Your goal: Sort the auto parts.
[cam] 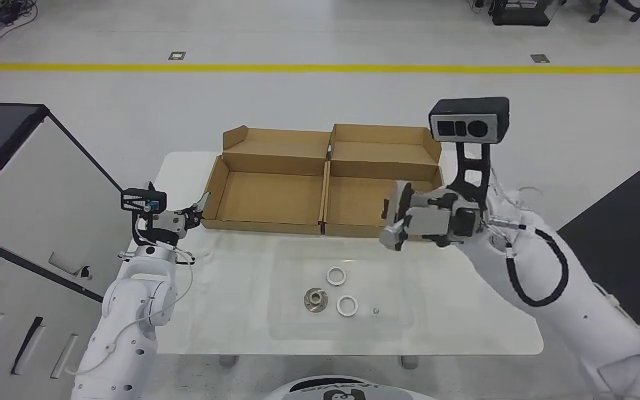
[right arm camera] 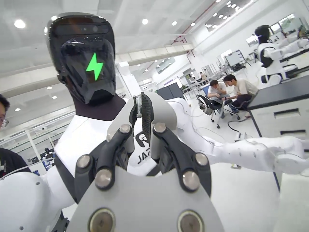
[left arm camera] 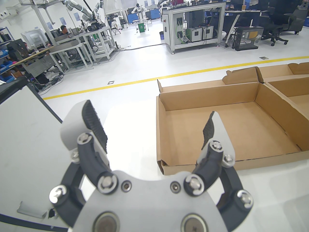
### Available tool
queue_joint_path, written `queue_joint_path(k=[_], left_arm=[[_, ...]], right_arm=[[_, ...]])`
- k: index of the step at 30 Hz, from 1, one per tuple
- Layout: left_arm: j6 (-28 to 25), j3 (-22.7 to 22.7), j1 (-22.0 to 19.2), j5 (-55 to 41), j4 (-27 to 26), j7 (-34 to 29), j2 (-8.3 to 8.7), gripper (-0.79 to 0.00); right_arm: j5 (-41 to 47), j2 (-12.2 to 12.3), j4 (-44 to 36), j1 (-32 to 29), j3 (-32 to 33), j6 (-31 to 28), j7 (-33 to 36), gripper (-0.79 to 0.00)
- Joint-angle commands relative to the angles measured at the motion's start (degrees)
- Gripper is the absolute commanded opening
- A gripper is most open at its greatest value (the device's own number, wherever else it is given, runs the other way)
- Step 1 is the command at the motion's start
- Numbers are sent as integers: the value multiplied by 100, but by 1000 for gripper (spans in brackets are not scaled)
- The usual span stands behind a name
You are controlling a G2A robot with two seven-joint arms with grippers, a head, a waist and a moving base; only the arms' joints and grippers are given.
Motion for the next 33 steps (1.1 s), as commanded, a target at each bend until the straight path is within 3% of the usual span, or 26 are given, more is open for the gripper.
queue_joint_path(k=[1,9,15,28,33], left_arm=[[0,0,0,0,0,0,0,0],[0,0,0,0,0,0,0,0],[0,0,0,0,0,0,0,0],[0,0,0,0,0,0,0,0],[0,0,0,0,0,0,0,0]], right_arm=[[178,-43,21,-51,-6,-136,30,-785],[737,-199,10,-372,48,-559,231,-785],[749,-313,-21,-478,100,-550,303,-785],[-1288,-414,49,-376,384,455,-200,-785],[-1454,-464,-47,-416,418,558,-334,-785]])
